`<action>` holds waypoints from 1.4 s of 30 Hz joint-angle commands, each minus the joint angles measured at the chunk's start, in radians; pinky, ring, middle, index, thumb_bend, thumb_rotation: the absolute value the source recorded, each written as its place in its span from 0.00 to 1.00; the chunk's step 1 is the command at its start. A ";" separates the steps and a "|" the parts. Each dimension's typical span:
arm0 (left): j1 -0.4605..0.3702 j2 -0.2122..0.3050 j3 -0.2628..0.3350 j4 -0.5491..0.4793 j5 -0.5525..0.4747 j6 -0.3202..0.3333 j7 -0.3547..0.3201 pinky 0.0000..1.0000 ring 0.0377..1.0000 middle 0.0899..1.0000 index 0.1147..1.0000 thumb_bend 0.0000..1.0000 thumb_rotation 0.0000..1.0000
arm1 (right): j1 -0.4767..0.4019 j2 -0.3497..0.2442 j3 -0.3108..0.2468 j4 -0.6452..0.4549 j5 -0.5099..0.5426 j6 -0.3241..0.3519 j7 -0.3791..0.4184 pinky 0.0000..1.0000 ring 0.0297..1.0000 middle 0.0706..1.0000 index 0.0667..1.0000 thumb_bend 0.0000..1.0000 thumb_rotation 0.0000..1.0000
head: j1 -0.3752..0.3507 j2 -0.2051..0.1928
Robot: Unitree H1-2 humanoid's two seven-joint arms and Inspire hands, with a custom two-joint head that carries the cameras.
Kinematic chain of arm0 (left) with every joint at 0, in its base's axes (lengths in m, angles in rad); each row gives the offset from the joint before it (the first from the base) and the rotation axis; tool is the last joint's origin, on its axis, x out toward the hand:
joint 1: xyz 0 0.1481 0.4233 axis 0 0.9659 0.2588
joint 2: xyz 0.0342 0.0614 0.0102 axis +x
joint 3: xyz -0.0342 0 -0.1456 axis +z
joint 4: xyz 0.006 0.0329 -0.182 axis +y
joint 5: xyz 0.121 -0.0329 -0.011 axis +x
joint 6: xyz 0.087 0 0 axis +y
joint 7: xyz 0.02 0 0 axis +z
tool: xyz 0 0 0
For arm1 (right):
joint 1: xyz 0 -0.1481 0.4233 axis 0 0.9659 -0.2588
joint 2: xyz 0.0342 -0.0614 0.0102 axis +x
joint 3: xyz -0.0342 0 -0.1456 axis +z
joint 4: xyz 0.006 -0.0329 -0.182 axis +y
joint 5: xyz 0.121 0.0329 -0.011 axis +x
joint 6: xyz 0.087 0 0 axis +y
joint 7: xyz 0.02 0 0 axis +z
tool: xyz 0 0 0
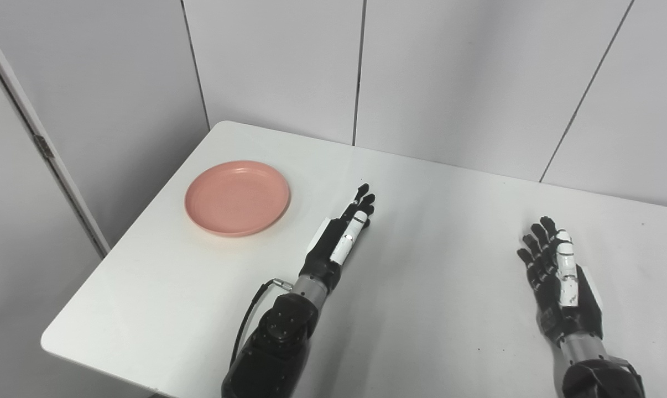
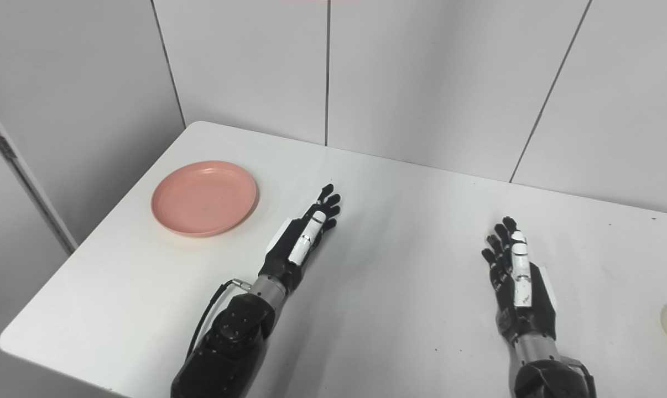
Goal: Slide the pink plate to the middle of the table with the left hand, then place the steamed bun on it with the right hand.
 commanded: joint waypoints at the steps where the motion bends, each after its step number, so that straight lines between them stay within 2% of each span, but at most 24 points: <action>1: 0.064 -0.022 -0.021 0.106 0.011 0.018 -0.002 0.96 0.97 0.98 0.99 0.46 1.00 | 0.012 -0.002 0.000 0.026 -0.005 0.026 -0.002 1.00 1.00 1.00 1.00 0.15 1.00 | -0.001 0.001; 12: 0.056 -0.026 -0.011 0.114 0.021 0.017 0.007 0.95 0.96 0.96 0.98 0.47 1.00 | 0.010 0.002 0.001 0.009 -0.011 0.052 -0.015 1.00 1.00 1.00 1.00 0.14 1.00 | 0.009 -0.002; 16: 0.045 -0.023 0.004 0.102 0.014 0.010 0.013 0.96 0.96 0.97 0.98 0.45 1.00 | 0.005 0.003 0.005 0.024 -0.015 0.039 -0.012 1.00 1.00 1.00 1.00 0.13 1.00 | 0.017 -0.011; 21: 0.027 -0.024 0.025 0.011 -0.003 0.037 0.013 0.98 0.97 0.97 0.99 0.40 1.00 | -0.003 0.003 0.002 0.047 -0.013 0.024 -0.007 1.00 1.00 1.00 1.00 0.13 1.00 | 0.028 -0.017; 23: 0.021 -0.022 0.026 -0.018 -0.001 0.050 0.014 0.98 0.96 0.97 0.98 0.43 1.00 | -0.007 0.003 -0.002 0.056 -0.012 0.025 -0.009 1.00 1.00 1.00 1.00 0.14 1.00 | 0.032 -0.021; 30: 0.005 -0.010 0.040 -0.261 -0.048 0.188 -0.016 0.97 0.94 0.95 0.96 0.50 1.00 | -0.010 0.001 -0.007 0.059 -0.012 0.024 -0.008 1.00 1.00 1.00 1.00 0.13 1.00 | 0.032 -0.025; 33: -0.021 -0.020 0.049 -0.340 -0.053 0.205 -0.004 0.93 0.93 0.93 0.94 0.49 1.00 | -0.011 -0.003 -0.007 0.065 -0.013 0.016 -0.001 1.00 1.00 1.00 1.00 0.13 1.00 | 0.035 -0.026; 38: -0.076 -0.028 0.071 -0.447 -0.080 0.247 0.003 0.97 0.91 0.91 0.91 0.49 1.00 | -0.012 -0.011 -0.008 0.072 -0.015 0.008 0.008 1.00 1.00 1.00 1.00 0.13 1.00 | 0.048 -0.028; 42: -0.087 -0.022 0.091 -0.531 -0.075 0.271 0.029 0.97 0.91 0.91 0.91 0.50 1.00 | -0.011 -0.016 -0.007 0.064 -0.012 0.017 0.015 1.00 1.00 1.00 1.00 0.13 1.00 | 0.065 -0.031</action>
